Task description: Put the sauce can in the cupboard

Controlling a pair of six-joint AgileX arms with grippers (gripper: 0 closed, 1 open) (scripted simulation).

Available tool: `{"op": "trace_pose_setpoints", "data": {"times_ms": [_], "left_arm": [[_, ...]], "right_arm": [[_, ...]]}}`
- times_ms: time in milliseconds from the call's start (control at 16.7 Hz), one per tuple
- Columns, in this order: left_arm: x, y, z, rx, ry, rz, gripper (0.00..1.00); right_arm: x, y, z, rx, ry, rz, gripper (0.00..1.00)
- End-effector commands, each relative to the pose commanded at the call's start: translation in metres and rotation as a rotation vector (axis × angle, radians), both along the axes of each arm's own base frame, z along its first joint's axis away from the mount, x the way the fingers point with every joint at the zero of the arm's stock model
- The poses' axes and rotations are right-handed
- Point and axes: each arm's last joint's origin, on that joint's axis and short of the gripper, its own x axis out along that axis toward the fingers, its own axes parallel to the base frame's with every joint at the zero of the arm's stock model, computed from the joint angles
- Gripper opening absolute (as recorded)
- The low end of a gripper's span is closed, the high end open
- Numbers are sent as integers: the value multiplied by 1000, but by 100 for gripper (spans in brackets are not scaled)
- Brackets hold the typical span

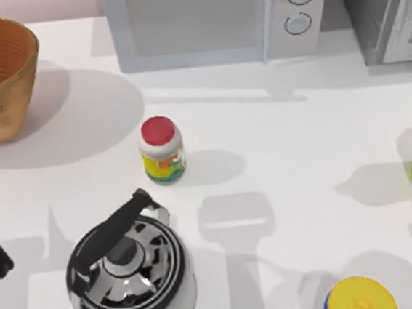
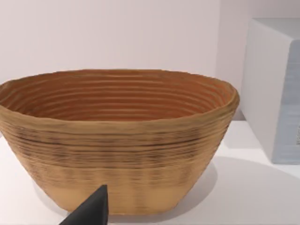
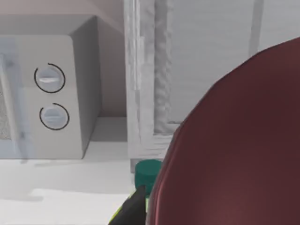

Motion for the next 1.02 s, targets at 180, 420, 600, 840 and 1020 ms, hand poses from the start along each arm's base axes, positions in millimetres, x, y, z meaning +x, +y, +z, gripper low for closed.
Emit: {"op": "trace_pose_setpoints", "data": {"times_ms": [180,420,600,840,1020], "left_arm": [[0,0,0,0,0,0,100],[0,0,0,0,0,0,100],[0,0,0,0,0,0,100],[0,0,0,0,0,0,100],[0,0,0,0,0,0,100]], "right_arm": [[0,0,2,1,11,0,0],[2,0,34,1,54,-25,0],[9,2,87,0,68,-37,0],[28,7,191,3,25,-48,0],[52,12,260,3,13,-57,0]]}}
